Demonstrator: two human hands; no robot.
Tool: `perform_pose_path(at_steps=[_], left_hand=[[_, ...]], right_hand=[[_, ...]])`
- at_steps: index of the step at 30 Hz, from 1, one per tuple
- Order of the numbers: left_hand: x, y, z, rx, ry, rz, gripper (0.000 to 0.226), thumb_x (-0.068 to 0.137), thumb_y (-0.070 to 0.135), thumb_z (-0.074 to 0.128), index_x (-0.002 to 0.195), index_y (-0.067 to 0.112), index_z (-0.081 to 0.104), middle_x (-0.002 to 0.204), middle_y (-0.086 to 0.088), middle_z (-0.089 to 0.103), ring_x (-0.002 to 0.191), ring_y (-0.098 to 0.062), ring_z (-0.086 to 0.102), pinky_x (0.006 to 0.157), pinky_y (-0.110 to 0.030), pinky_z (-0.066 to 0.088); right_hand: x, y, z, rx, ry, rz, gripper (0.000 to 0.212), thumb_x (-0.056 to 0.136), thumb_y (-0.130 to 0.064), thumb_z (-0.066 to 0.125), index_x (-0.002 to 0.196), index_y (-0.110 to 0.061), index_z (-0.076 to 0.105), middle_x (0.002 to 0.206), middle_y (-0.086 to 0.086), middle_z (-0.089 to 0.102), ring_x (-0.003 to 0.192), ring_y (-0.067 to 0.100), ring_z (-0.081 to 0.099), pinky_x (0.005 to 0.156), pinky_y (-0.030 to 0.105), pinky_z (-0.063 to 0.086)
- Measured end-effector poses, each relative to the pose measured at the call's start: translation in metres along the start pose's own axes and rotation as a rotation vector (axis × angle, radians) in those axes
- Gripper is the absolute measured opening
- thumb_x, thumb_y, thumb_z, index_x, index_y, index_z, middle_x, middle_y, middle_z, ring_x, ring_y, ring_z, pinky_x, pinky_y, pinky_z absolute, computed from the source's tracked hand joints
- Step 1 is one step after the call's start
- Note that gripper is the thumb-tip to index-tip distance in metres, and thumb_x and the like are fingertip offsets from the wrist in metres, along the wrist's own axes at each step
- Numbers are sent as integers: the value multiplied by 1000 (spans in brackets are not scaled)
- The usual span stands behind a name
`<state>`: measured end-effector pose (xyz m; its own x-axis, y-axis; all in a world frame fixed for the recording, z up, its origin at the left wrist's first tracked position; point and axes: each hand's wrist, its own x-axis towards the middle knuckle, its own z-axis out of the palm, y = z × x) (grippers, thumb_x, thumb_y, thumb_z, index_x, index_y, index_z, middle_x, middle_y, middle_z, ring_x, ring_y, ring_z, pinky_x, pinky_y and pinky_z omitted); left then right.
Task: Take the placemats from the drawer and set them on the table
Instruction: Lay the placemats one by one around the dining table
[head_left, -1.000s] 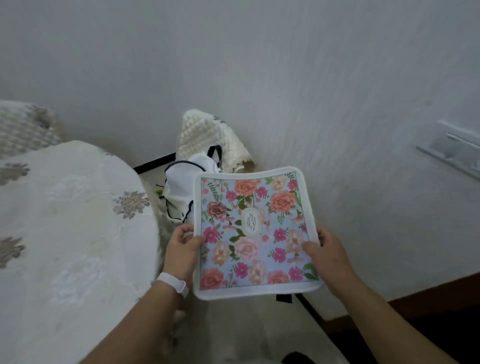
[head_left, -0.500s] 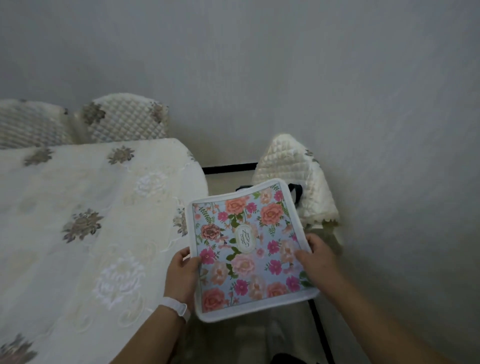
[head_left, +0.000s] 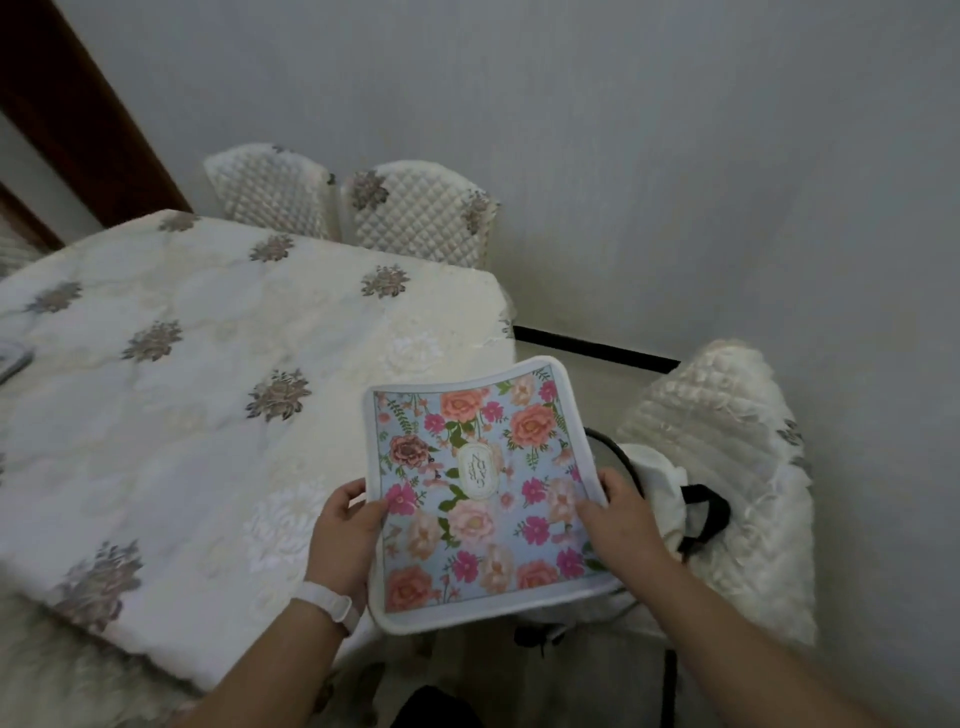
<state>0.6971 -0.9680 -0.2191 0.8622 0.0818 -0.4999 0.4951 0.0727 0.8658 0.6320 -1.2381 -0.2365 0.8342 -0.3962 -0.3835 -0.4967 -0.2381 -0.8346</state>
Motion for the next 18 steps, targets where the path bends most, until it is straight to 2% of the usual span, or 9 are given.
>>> perform_pose_path(at_steps=[3, 6, 10, 13, 16, 18], left_hand=[[20, 1, -11, -73, 78, -27, 31, 87, 13, 71, 114, 12, 56, 92, -19, 74, 80, -42, 71, 74, -60, 57], [43, 2, -20, -126, 125, -44, 36, 88, 12, 68, 120, 11, 53, 96, -23, 72, 82, -43, 70, 75, -59, 57], [75, 8, -26, -214, 127, -59, 34, 88, 10, 68, 119, 9, 54, 99, -26, 70, 85, -44, 69, 77, -59, 56], [97, 12, -30, -266, 118, -80, 36, 87, 8, 69, 120, 8, 54, 101, -26, 70, 89, -46, 68, 77, -61, 55], [115, 16, -32, -293, 127, -98, 36, 88, 6, 67, 121, 7, 55, 105, -24, 70, 92, -44, 68, 79, -59, 56], [124, 19, -34, -294, 142, -96, 36, 88, 6, 67, 123, 6, 54, 106, -23, 70, 92, -42, 68, 78, -56, 57]], right_hand=[[29, -18, 16, -75, -54, -46, 12, 98, -19, 54, 109, -22, 58, 88, -3, 66, 71, 11, 65, 50, 18, 46], [53, -38, 33, -109, -77, -51, 13, 97, -15, 54, 107, -21, 58, 93, 0, 68, 71, 11, 67, 44, 15, 46], [86, -58, 51, -178, -95, -27, 21, 96, -19, 56, 116, -23, 58, 98, 0, 68, 78, 17, 70, 64, 36, 61], [116, -77, 58, -267, -85, -49, 23, 97, -22, 57, 120, -20, 59, 97, -1, 68, 73, 13, 68, 56, 30, 57], [142, -97, 67, -365, -88, -93, 23, 94, -25, 56, 117, -23, 61, 99, 0, 70, 80, 19, 69, 73, 41, 60], [158, -107, 75, -384, -114, -109, 21, 93, -23, 56, 113, -25, 61, 98, 2, 71, 80, 22, 70, 74, 44, 60]])
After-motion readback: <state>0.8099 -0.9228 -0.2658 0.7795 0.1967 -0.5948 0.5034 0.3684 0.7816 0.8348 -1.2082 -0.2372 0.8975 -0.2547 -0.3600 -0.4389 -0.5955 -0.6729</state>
